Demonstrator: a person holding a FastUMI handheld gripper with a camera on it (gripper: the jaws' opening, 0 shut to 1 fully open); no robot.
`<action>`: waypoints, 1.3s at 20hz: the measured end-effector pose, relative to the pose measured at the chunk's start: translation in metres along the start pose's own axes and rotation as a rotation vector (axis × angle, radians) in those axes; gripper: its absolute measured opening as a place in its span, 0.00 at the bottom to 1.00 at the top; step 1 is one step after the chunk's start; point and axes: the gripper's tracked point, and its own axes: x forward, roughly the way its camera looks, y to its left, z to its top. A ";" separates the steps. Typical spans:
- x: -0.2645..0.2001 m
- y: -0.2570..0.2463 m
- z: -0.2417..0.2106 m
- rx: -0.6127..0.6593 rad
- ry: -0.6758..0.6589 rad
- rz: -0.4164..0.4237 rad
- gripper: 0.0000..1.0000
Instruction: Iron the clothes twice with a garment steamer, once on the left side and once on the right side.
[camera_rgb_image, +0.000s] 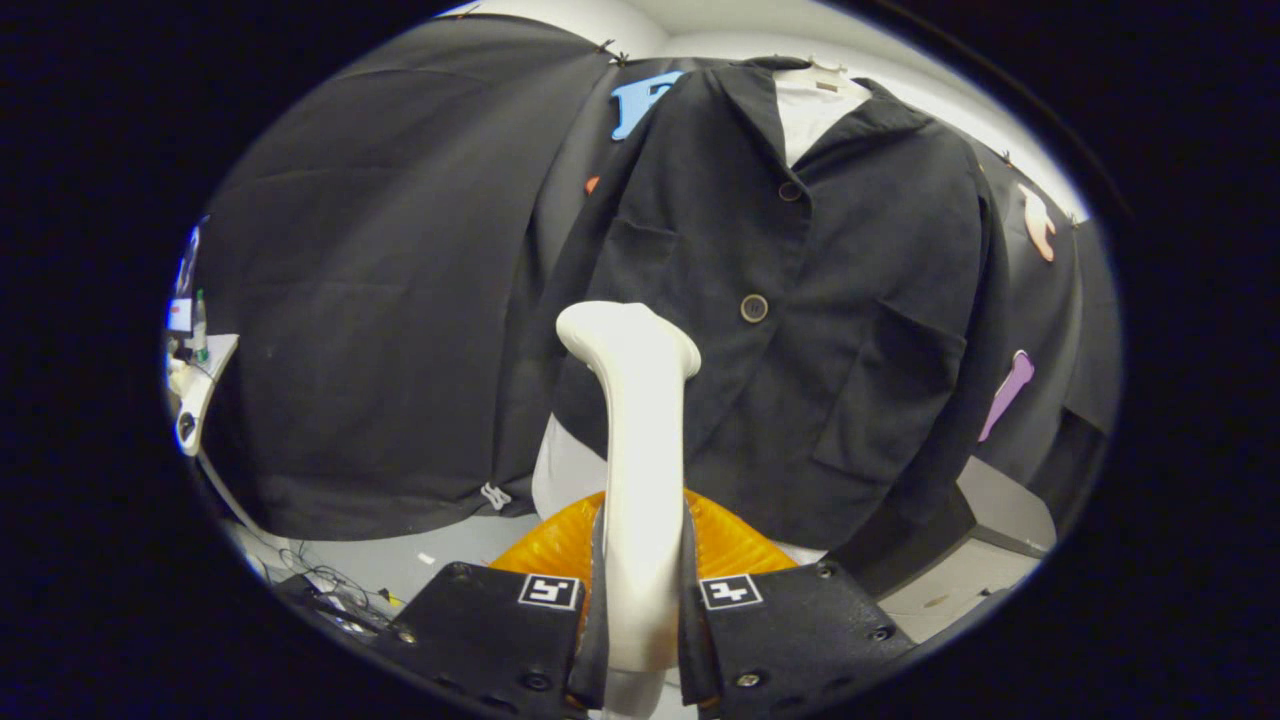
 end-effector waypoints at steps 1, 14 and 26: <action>-0.002 0.001 -0.005 0.002 0.011 0.003 0.31; -0.051 0.006 -0.092 0.092 0.165 0.028 0.31; -0.199 -0.147 -0.159 0.309 0.235 -0.269 0.31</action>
